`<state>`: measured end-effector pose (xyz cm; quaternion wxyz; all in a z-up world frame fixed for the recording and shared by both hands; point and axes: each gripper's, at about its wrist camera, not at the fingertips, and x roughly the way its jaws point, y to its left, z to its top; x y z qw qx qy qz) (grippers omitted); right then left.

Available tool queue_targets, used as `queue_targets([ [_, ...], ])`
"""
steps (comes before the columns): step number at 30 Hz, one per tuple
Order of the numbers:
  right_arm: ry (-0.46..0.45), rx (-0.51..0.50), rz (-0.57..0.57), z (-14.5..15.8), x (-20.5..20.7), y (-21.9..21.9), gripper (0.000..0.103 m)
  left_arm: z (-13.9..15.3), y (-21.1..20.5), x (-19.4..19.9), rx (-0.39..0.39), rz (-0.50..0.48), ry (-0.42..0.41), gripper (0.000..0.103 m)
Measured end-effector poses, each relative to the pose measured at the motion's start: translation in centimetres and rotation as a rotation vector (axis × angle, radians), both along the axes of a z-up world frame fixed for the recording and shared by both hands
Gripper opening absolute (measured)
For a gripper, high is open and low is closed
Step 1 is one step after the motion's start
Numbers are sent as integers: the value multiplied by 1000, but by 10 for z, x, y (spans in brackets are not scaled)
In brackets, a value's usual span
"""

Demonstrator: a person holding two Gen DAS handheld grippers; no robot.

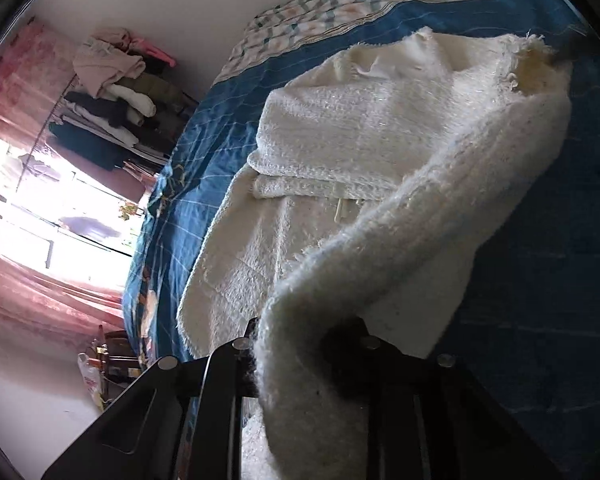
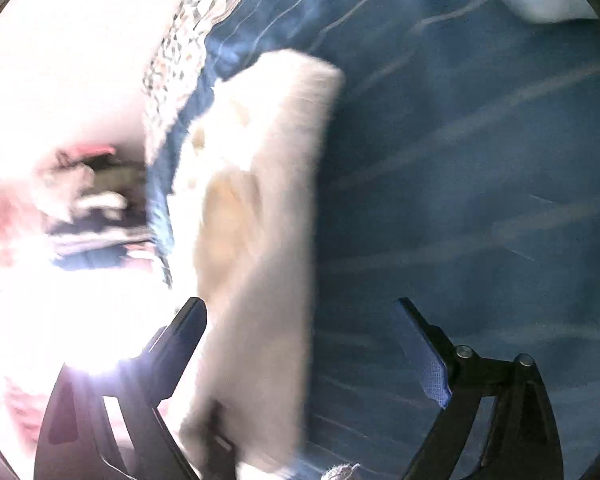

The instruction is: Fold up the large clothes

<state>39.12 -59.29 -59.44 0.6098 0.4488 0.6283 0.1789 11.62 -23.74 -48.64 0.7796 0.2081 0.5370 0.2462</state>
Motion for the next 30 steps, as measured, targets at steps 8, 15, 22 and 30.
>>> queue_targets([
  [8,86,-160,1,-11,12,104,28,13,55,8,-176,-15,40,18],
  [15,6,-374,129,62,38,218,25,47,158,21,-381,61,40,18],
  [22,-12,-516,287,51,92,383,25,16,283,39,-503,240,81,21],
  [30,-81,-249,377,36,125,463,69,-20,379,6,-882,409,80,47],
])
